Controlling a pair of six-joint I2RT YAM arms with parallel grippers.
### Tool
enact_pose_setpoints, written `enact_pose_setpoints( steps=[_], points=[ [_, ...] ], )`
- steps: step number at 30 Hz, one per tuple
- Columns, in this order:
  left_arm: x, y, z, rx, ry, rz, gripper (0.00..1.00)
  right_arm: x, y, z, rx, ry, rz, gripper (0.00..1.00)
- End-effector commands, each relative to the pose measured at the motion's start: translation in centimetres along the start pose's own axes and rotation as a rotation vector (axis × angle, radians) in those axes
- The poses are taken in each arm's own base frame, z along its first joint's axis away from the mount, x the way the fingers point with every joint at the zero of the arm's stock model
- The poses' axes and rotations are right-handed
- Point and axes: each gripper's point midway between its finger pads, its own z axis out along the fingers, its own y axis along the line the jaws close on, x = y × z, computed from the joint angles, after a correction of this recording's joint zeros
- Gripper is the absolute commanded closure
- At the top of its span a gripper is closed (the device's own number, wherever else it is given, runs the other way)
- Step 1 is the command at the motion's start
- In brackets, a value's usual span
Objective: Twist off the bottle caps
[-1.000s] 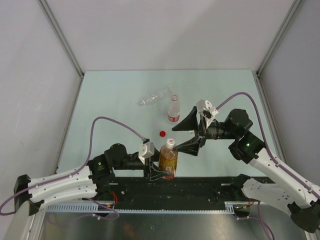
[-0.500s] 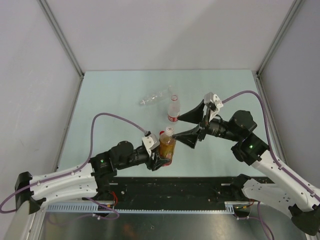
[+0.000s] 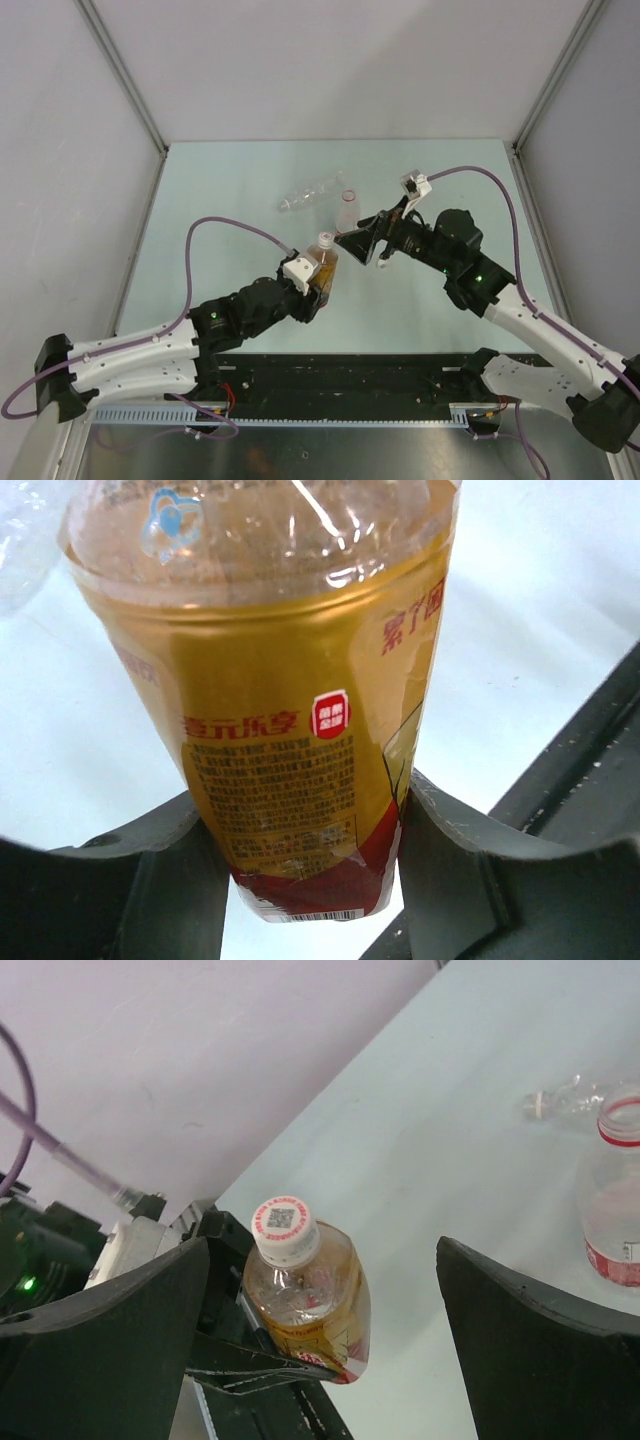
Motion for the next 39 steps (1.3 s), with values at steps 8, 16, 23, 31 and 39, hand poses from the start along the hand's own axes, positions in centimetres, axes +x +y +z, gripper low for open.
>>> enact_pose_setpoints(
  steps=[8,16,23,31,39],
  points=[
    [-1.7,2.7,0.1,-0.239,0.023,-0.043,1.00,-0.1,-0.7,2.0,0.065,-0.033,0.088,0.05],
    [-1.7,2.3,0.8,-0.251,0.063,-0.027,1.00,0.5,0.1,3.1,0.047,-0.015,0.086,0.17],
    [-1.5,2.0,0.8,-0.237,0.070,-0.021,1.00,1.2,0.4,4.1,0.031,-0.002,0.105,0.38],
    [-1.1,1.6,1.2,-0.224,0.093,-0.003,1.00,0.9,0.5,4.4,0.032,-0.020,0.124,0.43],
    [-0.8,1.7,1.2,-0.227,0.100,-0.003,1.00,1.5,0.4,5.0,0.020,-0.005,0.129,0.60]
  ],
)
